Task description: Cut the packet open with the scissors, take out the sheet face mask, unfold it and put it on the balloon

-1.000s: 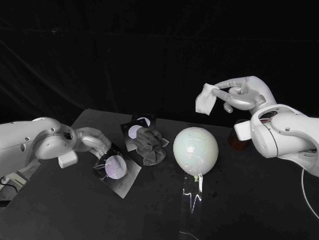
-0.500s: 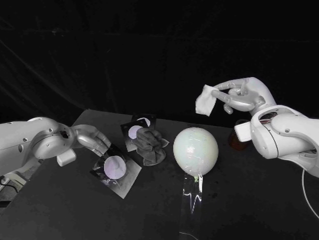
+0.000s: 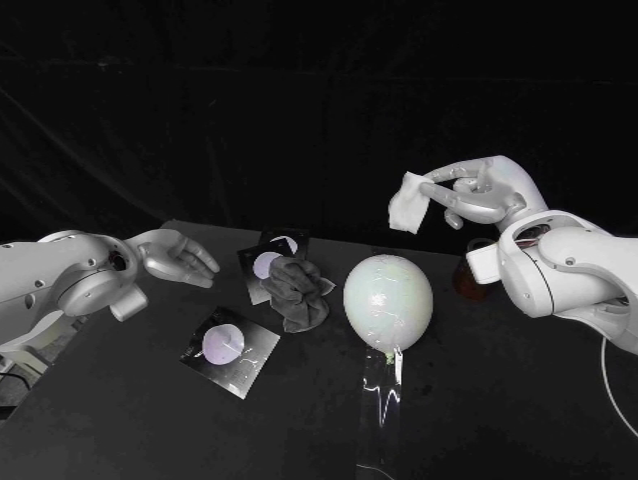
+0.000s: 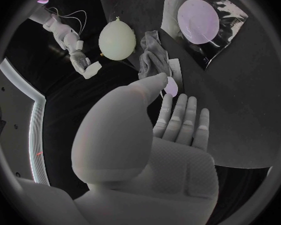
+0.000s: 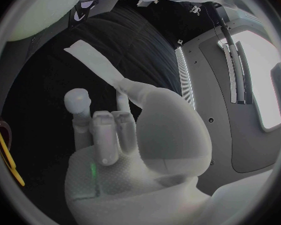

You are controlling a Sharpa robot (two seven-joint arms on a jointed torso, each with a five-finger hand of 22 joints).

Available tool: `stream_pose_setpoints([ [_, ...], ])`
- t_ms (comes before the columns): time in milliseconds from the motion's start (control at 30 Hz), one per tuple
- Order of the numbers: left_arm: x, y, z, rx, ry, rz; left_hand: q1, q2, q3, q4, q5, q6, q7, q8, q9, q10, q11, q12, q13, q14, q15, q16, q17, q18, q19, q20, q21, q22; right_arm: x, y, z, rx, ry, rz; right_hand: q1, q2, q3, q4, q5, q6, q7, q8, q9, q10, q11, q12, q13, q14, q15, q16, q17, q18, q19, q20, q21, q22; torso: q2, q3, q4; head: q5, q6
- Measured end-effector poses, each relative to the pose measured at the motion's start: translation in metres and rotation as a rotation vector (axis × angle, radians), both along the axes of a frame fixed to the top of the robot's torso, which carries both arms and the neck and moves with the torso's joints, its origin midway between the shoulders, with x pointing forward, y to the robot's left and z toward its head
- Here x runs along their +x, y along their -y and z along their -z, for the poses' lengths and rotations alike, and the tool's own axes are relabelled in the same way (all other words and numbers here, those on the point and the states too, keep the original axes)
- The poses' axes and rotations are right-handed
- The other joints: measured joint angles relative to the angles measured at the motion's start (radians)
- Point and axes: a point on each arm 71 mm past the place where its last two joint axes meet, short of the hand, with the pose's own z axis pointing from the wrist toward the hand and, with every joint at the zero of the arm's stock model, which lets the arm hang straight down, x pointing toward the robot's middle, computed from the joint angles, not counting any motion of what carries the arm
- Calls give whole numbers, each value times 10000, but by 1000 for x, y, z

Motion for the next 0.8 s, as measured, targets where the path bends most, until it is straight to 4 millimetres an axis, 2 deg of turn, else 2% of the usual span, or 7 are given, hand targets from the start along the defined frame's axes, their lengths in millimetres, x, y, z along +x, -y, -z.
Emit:
stream_pose_setpoints([
  [133,5,-6,-8,252,519,-80,285,-14,880,-207,53,-87,-15,170,-134,-214,0,324,-8,-281,32,343,-34,0,-52,21,-110,-92,0,1,1,-46,-25,-17,41,10,-35,-41,-15,0,0,0,0,0,0,-3,1,32,-32,35,0,-5,0,0,0,-1,0,6,-3,-9,6],
  [300,10,-5,-14,379,962,-63,126,-166,1280,-278,53,-83,-19,323,-229,-214,0,649,-10,-281,32,643,-67,0,20,-6,-98,-105,0,1,1,-92,-57,-48,42,10,-9,-68,-33,0,0,0,0,0,0,-7,2,33,-33,35,-1,-11,0,0,0,-3,0,12,-3,-43,48],
  [367,12,1,-15,329,1124,44,-33,-202,1307,-280,52,52,-31,388,-270,-171,-42,801,-10,-243,-5,812,-73,0,340,-13,107,-76,0,1,2,-109,-72,-66,42,9,-9,-68,-36,0,0,0,0,0,0,-12,2,33,-33,35,-1,-57,0,0,0,-5,0,12,-3,-70,78],
  [500,18,20,-17,95,1462,394,-485,-208,1083,-73,-70,542,33,432,-450,211,-259,1114,-19,320,-237,1209,-123,11,2026,-60,1209,218,0,0,2,-139,-101,-100,52,-2,-9,-68,-32,-1,0,0,0,0,0,13,1,32,-32,35,-1,-64,0,0,0,-4,0,12,-6,-128,141],
  [600,21,38,-18,-221,1766,691,-636,-185,770,114,-204,921,94,299,-631,638,-447,1214,-56,1020,-467,1453,-160,433,2875,-105,1676,366,0,0,2,-160,-124,-134,51,-2,-9,-68,7,-1,1,0,0,0,0,14,-1,32,-32,31,-8,-65,0,0,0,-2,0,12,-16,-222,218],
  [700,25,55,-20,-638,2081,882,-709,-153,798,338,-359,1468,160,47,-836,1389,-706,1180,-96,2191,-790,1688,-208,909,3799,-168,2214,581,-1,0,3,-176,-149,-164,51,-2,-9,-68,8,-1,1,0,0,0,0,14,-4,31,-31,28,-9,-67,0,0,0,1,1,12,-19,-387,324],
  [800,28,75,-22,-1316,2442,1045,-740,-184,945,501,-388,1805,219,-200,-995,1910,-847,958,-106,2773,-936,1553,-331,967,4059,-260,2424,656,-1,-1,3,-197,-186,-222,51,-3,-10,-68,9,-2,2,0,0,0,0,14,-6,31,-31,27,-9,-67,0,0,0,2,5,14,-22,-536,429],
])
